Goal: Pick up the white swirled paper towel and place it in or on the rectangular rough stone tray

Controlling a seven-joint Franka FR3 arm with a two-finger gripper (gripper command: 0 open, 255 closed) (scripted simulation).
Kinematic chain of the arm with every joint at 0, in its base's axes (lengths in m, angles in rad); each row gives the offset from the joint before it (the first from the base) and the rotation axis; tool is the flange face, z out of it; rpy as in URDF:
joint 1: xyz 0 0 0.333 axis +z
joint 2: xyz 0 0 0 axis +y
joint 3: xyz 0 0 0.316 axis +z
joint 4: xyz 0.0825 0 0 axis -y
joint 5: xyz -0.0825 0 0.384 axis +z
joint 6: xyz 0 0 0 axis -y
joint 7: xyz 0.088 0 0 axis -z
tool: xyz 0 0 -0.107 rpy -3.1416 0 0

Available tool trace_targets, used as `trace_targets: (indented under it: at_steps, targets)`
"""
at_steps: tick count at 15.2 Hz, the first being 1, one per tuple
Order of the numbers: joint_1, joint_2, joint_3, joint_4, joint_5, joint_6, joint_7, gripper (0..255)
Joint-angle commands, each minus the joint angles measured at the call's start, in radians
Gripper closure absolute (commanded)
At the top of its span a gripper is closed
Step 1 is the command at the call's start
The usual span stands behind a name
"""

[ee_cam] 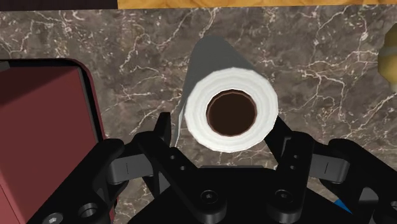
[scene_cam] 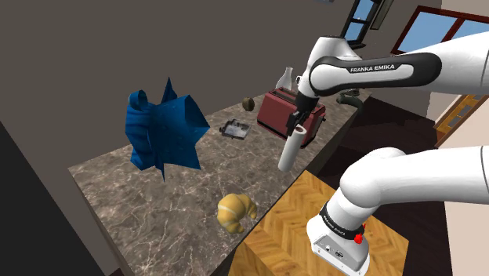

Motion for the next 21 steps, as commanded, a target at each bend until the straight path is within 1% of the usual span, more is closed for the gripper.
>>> trace_targets:
  at_steps: [1, 11, 21]
  targets:
    - [0.001, -0.006, 0.002, 0.021, 0.002, -0.027, 0.000, 255]
    - [0.006, -0.032, 0.012, 0.142, 0.013, -0.174, -0.003, 255]
    - [0.010, -0.029, 0.020, 0.277, 0.022, -0.306, -0.006, 255]
